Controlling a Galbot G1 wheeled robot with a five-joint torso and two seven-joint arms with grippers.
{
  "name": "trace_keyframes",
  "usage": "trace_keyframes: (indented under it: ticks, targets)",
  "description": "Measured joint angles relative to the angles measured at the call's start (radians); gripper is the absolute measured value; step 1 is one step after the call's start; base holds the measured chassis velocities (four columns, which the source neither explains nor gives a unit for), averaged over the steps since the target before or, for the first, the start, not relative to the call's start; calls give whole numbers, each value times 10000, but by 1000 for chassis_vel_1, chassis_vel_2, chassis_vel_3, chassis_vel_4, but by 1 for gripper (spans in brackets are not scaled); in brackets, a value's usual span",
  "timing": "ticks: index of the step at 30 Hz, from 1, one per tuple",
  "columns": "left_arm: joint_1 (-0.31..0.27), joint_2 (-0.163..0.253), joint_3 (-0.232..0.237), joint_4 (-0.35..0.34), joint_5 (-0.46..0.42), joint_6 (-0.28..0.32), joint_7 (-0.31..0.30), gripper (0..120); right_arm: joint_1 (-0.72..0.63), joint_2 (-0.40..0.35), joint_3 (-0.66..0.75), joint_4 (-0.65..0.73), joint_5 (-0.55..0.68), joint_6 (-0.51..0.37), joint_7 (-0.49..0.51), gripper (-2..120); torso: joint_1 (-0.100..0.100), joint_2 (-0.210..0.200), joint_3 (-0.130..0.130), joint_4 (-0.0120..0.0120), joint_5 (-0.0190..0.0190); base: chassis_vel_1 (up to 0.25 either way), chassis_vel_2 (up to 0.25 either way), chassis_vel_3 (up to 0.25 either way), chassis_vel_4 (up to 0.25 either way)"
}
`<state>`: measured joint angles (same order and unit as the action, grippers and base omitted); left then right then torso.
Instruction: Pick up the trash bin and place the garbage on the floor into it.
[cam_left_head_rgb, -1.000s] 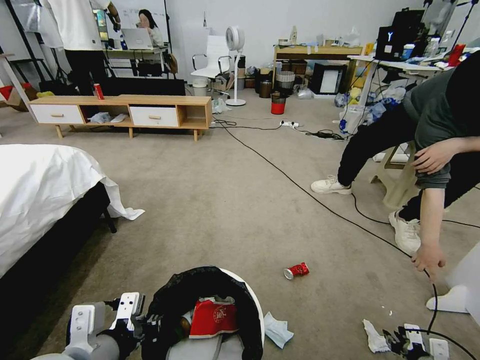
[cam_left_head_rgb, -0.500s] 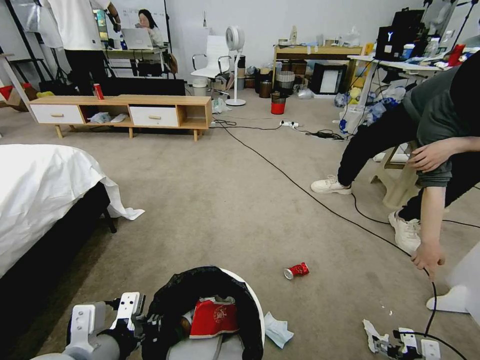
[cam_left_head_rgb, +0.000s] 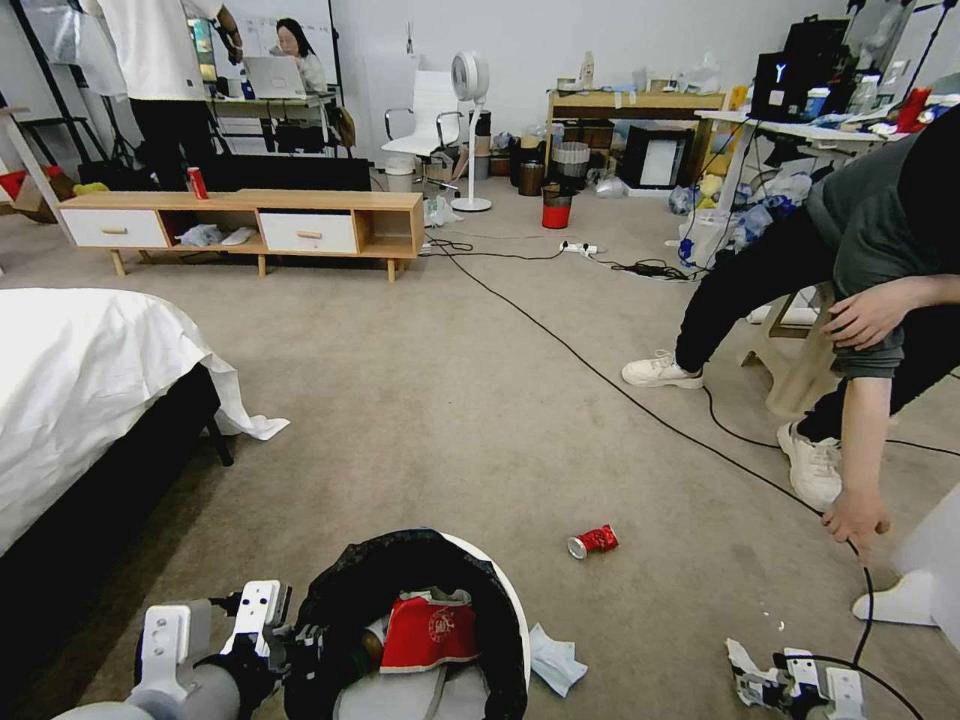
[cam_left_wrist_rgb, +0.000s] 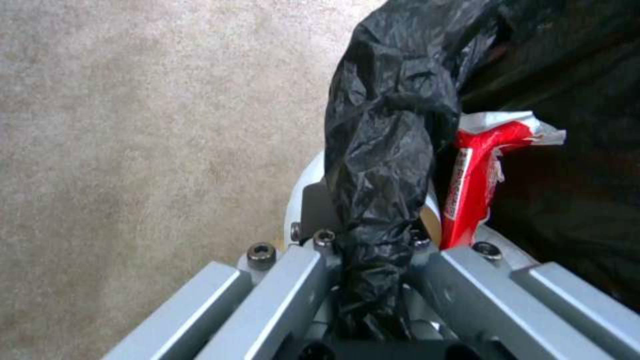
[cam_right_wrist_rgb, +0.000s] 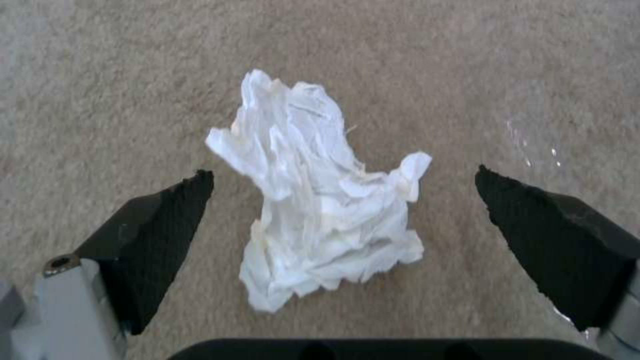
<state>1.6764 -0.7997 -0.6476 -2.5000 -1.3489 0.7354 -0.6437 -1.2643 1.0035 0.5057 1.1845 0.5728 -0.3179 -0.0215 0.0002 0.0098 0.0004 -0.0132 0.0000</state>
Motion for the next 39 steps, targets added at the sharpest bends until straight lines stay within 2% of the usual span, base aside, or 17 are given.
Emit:
trace_keyframes:
  ticks: [10, 14, 18, 20, 21, 23, 24, 26, 27, 29, 30, 32, 35, 38, 39]
  targets:
    - [-57, -11, 1, 0, -13, 0, 1, 1, 792, 122, -442, -635, 44, 29, -72, 100, 0, 0, 0, 3, 0, 0, 0, 0, 0]
    - [-68, 10, -60, 0, -57, 0, 4, 1, 935, 129, -584, -978, -22, 9, -286, 100, 0, 0, 0, -3, 1, 0, 0, 0, 0]
    - [-87, 15, -64, 0, -74, 0, 5, 1, 1072, 192, -609, -1184, -79, -19, -352, 93, 0, 0, 1, -1, 0, 0, 0, 0, 0]
    - [-122, 28, -64, 0, -86, 0, 6, 1, 1118, 209, -630, -1239, -88, -26, -356, 80, 0, 0, 0, 1, 0, 0, 0, 0, 0]
    - [-122, 28, -64, 0, -86, 0, 6, 1, 1118, 209, -630, -1239, -88, -26, -356, 80, 0, 0, 0, 1, 0, 0, 0, 0, 0]
    - [-155, 36, -64, 0, -102, 0, 10, 1, 1059, 175, -629, -1237, -99, -40, -354, 68, 0, 0, 0, 0, 0, 0, 0, 0, 0]
    - [-155, 36, -64, 0, -102, 0, 10, 1, 1059, 175, -629, -1237, -99, -40, -354, 68, 0, 0, 0, 0, 0, 0, 0, 0, 0]
    - [-176, 36, -61, 0, -104, 0, 14, 1, 966, 157, -587, -1237, -144, -19, -355, 59, 0, 0, 0, -1, 1, 0, 0, 0, 0]
    - [-176, 36, -61, 0, -104, 0, 14, 1, 966, 157, -587, -1237, -144, -19, -355, 59, 0, 0, 0, -1, 1, 0, 0, 0, 0]
    - [-204, 44, -51, 0, -106, 0, 18, 1, 912, 129, -509, -1238, -162, 13, -365, 48, 0, 0, 0, -2, 0, 0, 0, 0, 0]
    - [-204, 44, -51, 0, -106, 0, 18, 1, 912, 129, -509, -1238, -162, 13, -365, 48, 0, 0, 0, -2, 0, 0, 0, 0, 0]
    - [-233, 62, -36, 0, -113, 0, 18, 1, 846, 86, -463, -1179, -155, 17, -368, 37, 0, 0, 0, 0, 1, 0, 0, 0, 0]
    - [-240, 66, -35, 0, -115, 0, 18, 1, 795, 59, -438, -1107, -139, 12, -368, 30, 0, 0, 0, 0, 0, 0, 0, 0, 0]
    - [-242, 75, -44, 0, -117, 0, 19, 1, 654, 35, -344, -990, -129, 11, -367, 14, 0, 0, 0, 0, 1, 0, 0, 0, 0]
    - [-242, 75, -44, 0, -117, 0, 19, 1, 654, 35, -344, -990, -129, 11, -367, 14, 0, 0, 0, 0, 1, 0, 0, 0, 0]
